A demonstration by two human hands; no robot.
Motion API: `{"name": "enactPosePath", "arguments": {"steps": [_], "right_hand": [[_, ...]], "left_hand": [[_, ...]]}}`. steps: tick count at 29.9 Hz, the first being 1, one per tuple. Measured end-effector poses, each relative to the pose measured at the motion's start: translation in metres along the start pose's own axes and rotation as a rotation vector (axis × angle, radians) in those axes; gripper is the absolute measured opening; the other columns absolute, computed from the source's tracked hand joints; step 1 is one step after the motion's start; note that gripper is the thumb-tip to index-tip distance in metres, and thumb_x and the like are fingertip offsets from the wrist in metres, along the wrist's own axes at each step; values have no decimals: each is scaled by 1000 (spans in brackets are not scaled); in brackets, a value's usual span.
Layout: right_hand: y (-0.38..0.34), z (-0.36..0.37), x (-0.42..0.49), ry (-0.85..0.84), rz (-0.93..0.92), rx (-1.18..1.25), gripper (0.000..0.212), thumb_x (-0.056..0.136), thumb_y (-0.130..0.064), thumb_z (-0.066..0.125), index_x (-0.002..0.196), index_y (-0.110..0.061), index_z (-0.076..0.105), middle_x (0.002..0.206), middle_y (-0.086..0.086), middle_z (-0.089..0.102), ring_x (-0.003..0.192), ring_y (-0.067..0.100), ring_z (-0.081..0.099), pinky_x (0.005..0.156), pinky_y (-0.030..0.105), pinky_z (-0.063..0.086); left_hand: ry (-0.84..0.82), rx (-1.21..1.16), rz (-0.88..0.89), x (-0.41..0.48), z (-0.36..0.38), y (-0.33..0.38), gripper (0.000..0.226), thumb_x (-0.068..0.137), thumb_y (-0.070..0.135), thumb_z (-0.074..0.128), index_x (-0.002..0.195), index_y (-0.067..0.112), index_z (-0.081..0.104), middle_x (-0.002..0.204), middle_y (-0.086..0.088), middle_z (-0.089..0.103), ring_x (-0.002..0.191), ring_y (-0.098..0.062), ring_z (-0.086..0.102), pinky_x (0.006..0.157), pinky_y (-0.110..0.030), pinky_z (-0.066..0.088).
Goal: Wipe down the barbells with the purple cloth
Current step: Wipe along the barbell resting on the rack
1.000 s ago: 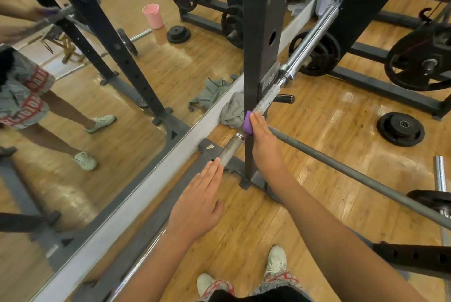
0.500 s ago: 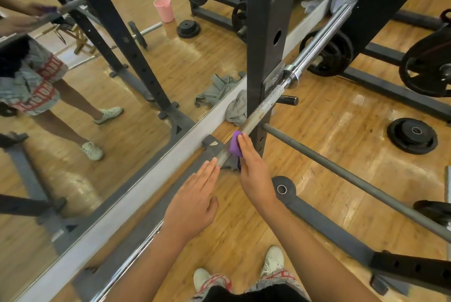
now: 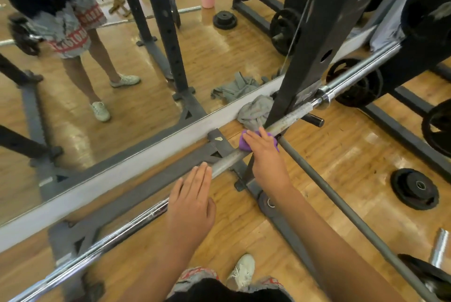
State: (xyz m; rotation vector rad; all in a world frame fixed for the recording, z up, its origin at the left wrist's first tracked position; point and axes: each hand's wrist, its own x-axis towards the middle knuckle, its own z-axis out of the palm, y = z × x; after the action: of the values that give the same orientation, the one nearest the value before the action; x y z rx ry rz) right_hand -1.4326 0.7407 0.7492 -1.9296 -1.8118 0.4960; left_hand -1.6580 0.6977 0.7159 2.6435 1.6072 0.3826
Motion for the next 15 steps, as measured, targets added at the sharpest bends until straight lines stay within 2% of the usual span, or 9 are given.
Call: {"name": "enactPosePath", "arguments": {"steps": [3,5,7,9,12,15], "right_hand": [[1,10,-1,-74,-135,-51,80,77,24,49,150,-8,43,157,5,41,154,29,15,127,46,7],[-1,18,-5,-84,-227,-40,82,73,24,48,149,-7,45,155,7,44,153,29,19,125,40,-2],[-4,26,-12,-84,-279,-7,82,74,23,51,149,-7,45,154,7,45,151,28,23,123,36,-4],[-4,35,-18,-77,-334,-12,87,71,22,59,151,-8,43,156,6,43,151,27,23,123,38,-2],[7,36,-21,-76,-440,-27,94,69,22,65,153,-8,36,160,5,36,152,23,19,125,32,-4],[20,22,-12,-73,-507,-25,89,69,25,60,150,-8,43,156,7,44,149,22,28,125,41,16]], "left_hand": [[77,3,-24,1,5,3,63,87,22,52,149,10,47,155,-5,45,142,-20,45,114,-41,31],[135,-2,-50,3,7,6,60,86,19,53,145,10,53,152,-5,50,137,-20,50,111,-40,34],[183,-22,-65,4,10,7,55,87,17,53,142,11,57,149,-3,53,133,-19,54,108,-40,37],[228,-51,-81,5,11,9,52,88,16,53,140,12,59,146,-2,57,130,-18,57,105,-41,41],[254,-82,-107,5,12,12,51,87,14,55,138,14,61,144,0,58,129,-16,58,104,-42,43],[254,-102,-117,5,12,12,51,87,14,54,138,15,61,145,2,57,130,-14,56,106,-41,41]]}}
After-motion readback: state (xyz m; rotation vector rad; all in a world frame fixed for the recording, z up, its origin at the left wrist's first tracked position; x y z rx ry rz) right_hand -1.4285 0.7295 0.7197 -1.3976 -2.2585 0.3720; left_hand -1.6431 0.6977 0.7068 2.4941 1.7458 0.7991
